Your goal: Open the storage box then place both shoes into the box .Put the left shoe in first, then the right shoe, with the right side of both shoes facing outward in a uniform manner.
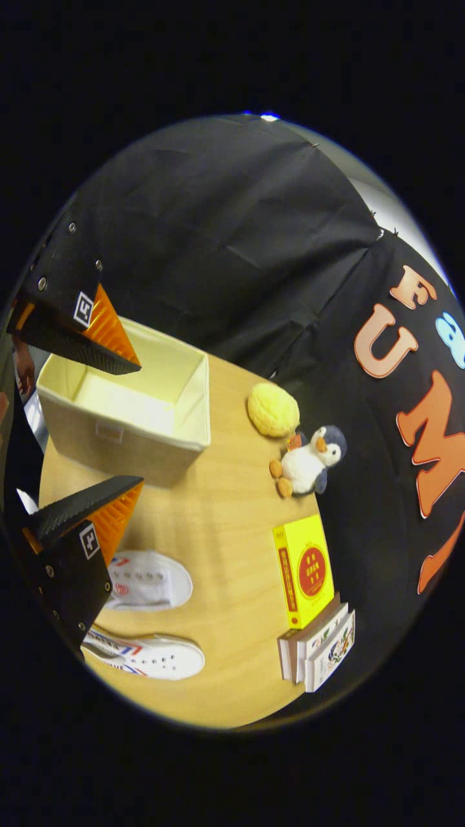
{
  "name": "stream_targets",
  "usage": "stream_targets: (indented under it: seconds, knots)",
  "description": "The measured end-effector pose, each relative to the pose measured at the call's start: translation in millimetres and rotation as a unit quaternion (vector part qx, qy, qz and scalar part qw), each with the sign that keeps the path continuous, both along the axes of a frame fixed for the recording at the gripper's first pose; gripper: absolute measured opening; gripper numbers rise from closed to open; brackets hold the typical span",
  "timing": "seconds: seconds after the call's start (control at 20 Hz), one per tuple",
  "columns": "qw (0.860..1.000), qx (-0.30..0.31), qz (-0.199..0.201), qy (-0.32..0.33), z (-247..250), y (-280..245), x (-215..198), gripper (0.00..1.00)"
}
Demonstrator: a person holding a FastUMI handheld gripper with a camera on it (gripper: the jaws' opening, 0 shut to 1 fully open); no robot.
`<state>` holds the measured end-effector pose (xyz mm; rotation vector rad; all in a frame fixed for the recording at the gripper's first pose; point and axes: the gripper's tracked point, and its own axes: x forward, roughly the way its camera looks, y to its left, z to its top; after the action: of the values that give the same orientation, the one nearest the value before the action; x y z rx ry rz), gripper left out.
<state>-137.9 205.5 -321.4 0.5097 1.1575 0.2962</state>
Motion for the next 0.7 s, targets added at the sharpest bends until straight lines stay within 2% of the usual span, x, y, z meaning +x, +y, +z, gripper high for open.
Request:
stream_targets:
  seconds: [0.35,0.55,0.7]
  knots:
    - [0.992,-0.124,-0.003,0.036,-58.8,-100.8,-55.6,0.94]
    - [0.986,-0.161,0.018,0.046,-88.5,-124.6,-82.1,0.92]
    - [0.982,-0.175,0.033,0.06,-110.0,-133.6,-97.5,0.84]
